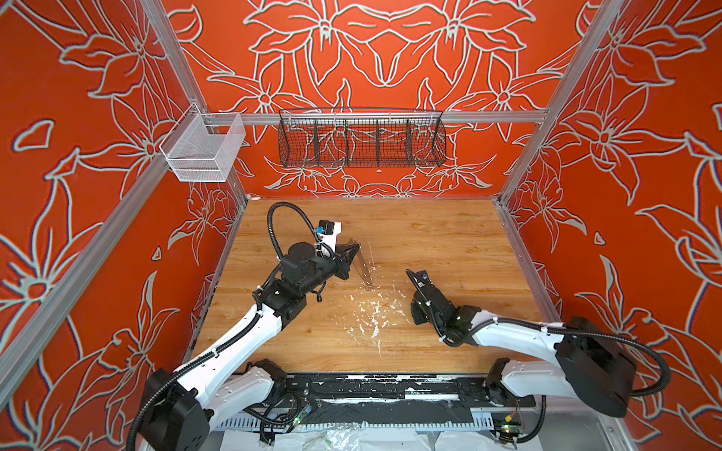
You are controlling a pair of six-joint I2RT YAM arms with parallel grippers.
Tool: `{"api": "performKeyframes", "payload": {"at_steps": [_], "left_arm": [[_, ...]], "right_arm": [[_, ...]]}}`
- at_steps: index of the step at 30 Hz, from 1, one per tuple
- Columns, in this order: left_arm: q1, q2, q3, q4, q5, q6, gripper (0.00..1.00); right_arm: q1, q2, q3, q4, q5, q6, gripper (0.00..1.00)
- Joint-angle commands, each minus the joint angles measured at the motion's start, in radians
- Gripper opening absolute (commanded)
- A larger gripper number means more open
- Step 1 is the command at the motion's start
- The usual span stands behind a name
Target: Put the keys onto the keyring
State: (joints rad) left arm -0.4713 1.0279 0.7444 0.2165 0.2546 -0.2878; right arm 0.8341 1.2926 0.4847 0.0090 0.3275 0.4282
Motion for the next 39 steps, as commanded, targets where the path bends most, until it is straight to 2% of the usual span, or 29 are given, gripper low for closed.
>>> {"api": "performKeyframes", "payload": {"at_steps": [1, 7, 11, 22, 25, 31, 39], "left_arm": [[0.001, -0.025, 0.001, 0.054, -0.016, 0.004, 0.00], [0.002, -0.028, 0.000, 0.051, -0.010, 0.010, 0.00], [0.002, -0.022, 0.000, 0.058, 0.001, 0.009, 0.00], [0.002, -0.019, 0.003, 0.055, 0.001, 0.012, 0.00], [0.002, -0.019, 0.004, 0.055, 0.001, 0.012, 0.00], [0.002, -0.026, 0.003, 0.051, 0.003, 0.012, 0.00], [0.002, -0.025, 0.002, 0.053, 0.006, 0.009, 0.00]], "right_arm": [[0.017, 0.011, 0.016, -0.018, 0.001, -0.062, 0.24], [0.034, 0.014, -0.013, -0.009, 0.054, -0.077, 0.24], [0.036, 0.007, -0.035, 0.033, 0.026, -0.086, 0.25], [0.036, 0.107, 0.000, 0.027, 0.084, -0.081, 0.22], [0.037, 0.123, 0.005, 0.018, 0.115, -0.066, 0.19], [0.037, 0.112, 0.006, 0.011, 0.141, -0.032, 0.00], [0.037, 0.028, 0.019, -0.028, 0.124, 0.012, 0.00]]}}
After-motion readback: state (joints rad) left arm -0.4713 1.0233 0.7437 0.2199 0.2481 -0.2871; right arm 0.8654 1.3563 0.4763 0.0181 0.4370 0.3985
